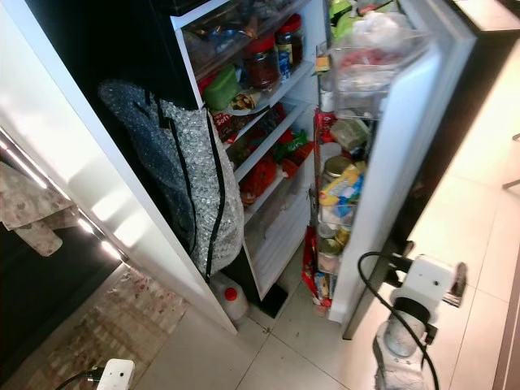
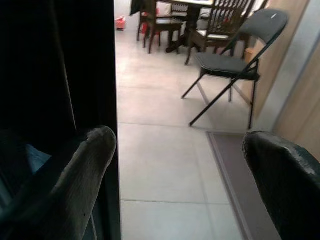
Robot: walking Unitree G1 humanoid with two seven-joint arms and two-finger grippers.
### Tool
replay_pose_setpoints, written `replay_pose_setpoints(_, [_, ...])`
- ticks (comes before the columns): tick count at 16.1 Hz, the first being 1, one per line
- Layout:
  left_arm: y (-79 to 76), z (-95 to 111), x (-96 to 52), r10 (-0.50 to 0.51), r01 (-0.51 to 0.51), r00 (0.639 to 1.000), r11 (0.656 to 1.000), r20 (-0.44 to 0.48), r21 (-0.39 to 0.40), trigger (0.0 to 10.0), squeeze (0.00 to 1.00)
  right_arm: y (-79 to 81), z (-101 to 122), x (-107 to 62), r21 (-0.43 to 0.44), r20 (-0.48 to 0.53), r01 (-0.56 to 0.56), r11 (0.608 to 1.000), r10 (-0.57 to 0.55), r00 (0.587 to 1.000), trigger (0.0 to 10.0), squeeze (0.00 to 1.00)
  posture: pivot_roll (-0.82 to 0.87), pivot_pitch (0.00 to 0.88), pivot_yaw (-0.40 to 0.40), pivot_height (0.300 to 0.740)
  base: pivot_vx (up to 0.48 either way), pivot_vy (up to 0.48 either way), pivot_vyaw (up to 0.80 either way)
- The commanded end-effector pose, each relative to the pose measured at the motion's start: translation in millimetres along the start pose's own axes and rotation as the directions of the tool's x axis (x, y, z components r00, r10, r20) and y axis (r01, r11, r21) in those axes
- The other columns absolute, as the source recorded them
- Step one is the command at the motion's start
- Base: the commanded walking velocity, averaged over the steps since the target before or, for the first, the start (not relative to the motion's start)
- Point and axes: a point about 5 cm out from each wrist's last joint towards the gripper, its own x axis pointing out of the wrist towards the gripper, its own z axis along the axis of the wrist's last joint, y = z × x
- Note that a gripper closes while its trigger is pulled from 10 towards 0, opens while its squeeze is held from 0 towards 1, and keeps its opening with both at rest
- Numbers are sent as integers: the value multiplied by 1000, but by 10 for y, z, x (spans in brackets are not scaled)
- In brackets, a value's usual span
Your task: Restocking fridge
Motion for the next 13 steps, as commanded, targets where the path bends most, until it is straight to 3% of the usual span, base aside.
replay_pose_setpoints(1, [85,-66,-30,19,-19,1000,1000,-19,6,10000,0,124,2,-35,23,-22,-77,997,77,997,10000,0,-35,75,143,740,0,0,0])
replay_pose_setpoints(4, [82,-73,-31,18,-18,1000,1000,-21,8,10000,0,321,94,-76,12,22,-262,965,261,965,10000,0,-33,76,139,740,0,0,0])
replay_pose_setpoints(7, [79,-71,-30,17,-17,1000,1000,-22,11,10000,0,594,355,-71,-25,117,-441,897,441,890,10000,0,-34,76,138,740,0,0,0])
replay_pose_setpoints(11, [62,-58,-23,16,-16,1000,1000,-20,8,10000,0,1173,696,-189,-34,187,-684,729,677,712,10000,0,-32,66,131,740,0,0,0])
replay_pose_setpoints(13, [49,-48,-18,18,-17,1000,1000,-17,4,10000,0,1510,809,-319,-21,200,-795,607,781,591,10000,0,-29,61,125,740,0,0,0])
